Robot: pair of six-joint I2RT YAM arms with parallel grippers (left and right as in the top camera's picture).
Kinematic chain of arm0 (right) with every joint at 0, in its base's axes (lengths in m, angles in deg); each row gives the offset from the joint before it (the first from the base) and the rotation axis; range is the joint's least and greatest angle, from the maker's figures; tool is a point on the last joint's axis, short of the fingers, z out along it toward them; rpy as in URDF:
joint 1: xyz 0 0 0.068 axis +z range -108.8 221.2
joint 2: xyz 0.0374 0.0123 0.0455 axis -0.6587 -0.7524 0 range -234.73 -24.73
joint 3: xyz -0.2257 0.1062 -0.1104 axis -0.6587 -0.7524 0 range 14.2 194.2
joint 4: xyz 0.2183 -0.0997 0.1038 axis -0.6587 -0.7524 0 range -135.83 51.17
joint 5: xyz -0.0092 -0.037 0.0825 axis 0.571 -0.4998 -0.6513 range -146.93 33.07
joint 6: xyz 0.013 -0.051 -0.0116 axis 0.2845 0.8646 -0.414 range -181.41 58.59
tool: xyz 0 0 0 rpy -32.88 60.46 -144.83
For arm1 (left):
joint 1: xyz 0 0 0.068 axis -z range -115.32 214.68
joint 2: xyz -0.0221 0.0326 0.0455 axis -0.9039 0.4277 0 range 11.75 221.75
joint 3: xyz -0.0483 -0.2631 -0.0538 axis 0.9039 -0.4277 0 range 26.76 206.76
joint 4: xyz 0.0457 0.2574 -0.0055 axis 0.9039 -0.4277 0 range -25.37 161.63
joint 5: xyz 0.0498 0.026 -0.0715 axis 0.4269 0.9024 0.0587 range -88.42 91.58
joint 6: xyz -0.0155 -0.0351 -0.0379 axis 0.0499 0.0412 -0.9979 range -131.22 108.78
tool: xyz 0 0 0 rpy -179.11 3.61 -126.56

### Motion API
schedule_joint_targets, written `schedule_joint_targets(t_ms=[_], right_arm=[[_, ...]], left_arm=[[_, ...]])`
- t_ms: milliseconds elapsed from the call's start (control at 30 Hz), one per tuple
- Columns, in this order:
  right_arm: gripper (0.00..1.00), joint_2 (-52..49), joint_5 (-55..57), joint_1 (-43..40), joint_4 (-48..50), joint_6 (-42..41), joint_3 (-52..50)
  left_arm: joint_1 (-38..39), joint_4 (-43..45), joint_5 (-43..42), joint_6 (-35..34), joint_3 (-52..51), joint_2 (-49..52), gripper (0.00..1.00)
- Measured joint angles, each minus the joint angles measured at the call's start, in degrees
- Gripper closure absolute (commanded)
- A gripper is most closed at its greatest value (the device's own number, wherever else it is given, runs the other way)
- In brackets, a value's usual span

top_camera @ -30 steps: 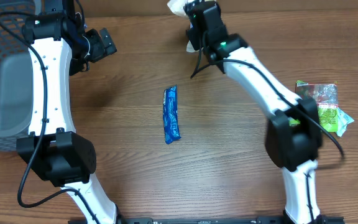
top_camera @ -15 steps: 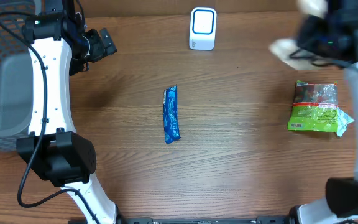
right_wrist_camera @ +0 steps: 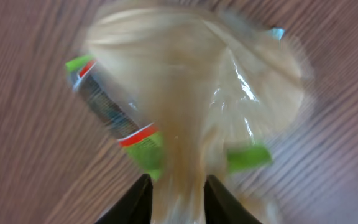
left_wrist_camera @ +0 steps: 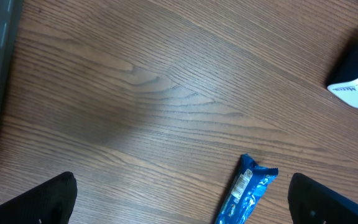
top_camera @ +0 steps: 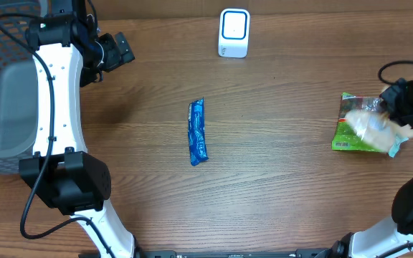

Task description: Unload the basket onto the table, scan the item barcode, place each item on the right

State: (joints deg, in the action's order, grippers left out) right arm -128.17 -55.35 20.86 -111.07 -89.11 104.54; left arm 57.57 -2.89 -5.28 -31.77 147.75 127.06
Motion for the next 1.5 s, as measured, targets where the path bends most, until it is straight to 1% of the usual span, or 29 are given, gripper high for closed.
schedule_joint_targets(t_ms=[67, 100, 233, 300, 433, 500, 567, 667, 733, 867, 1000, 1100, 1233, 1300, 1500], right_arm=[[0.54, -0.1, -0.2, -0.2, 1.6, 0.0, -1.6], [0.52, -0.1, -0.3, -0.2, 2.1, -0.1, -1.9], [0.50, -0.1, -1.9, -0.3, 5.2, 1.2, -2.0], [0.50, -0.1, -6.7, -0.3, 6.9, 4.0, -2.0], [0.48, -0.1, -23.7, 0.2, 10.0, 11.1, -2.0], [0.47, -0.1, -28.7, 1.2, 10.6, 12.6, -2.0], [0.46, -0.1, -32.9, 3.7, 10.8, 14.0, -2.0], [0.42, -0.1, -35.7, 10.1, 11.4, 15.0, -2.0], [0.40, -0.1, -35.8, 15.9, 12.5, 14.8, -2.0], [0.39, -0.1, -31.3, 27.2, 15.0, 11.7, -2.0], [0.37, -0.1, -26.9, 36.2, 20.1, 8.2, -2.7], [0.34, -0.6, -25.4, 40.9, 23.8, 6.7, -3.7], [0.31, -3.8, -24.5, 46.1, 27.0, 4.7, -3.8], [0.30, -7.9, -24.5, 50.0, 29.5, 3.5, -4.1], [0.32, -15.2, -23.6, 55.4, 32.3, -1.1, -4.4]], left_arm=[[0.0, 0.0, 0.0, 0.0, 0.0, 0.0, 0.00], [0.0, 0.0, 0.0, 0.0, 0.0, 0.0, 0.00], [0.0, 0.0, 0.0, 0.0, 0.0, 0.0, 0.00], [0.0, 0.0, 0.0, 0.0, 0.0, 0.0, 0.00], [0.0, 0.0, 0.0, 0.0, 0.0, 0.0, 0.01], [0.0, 0.0, 0.0, 0.0, 0.0, 0.0, 0.00], [0.0, 0.0, 0.0, 0.0, 0.0, 0.0, 0.00], [0.0, 0.0, 0.0, 0.0, 0.0, 0.0, 0.00], [0.0, 0.0, 0.0, 0.0, 0.0, 0.0, 0.00], [0.0, 0.0, 0.0, 0.0, 0.0, 0.0, 0.00], [0.0, 0.0, 0.0, 0.0, 0.0, 0.0, 0.00], [0.0, 0.0, 0.0, 0.0, 0.0, 0.0, 0.00], [0.0, 0.0, 0.0, 0.0, 0.0, 0.0, 0.00], [0.0, 0.0, 0.0, 0.0, 0.0, 0.0, 0.00], [0.0, 0.0, 0.0, 0.0, 0.0, 0.0, 0.00]])
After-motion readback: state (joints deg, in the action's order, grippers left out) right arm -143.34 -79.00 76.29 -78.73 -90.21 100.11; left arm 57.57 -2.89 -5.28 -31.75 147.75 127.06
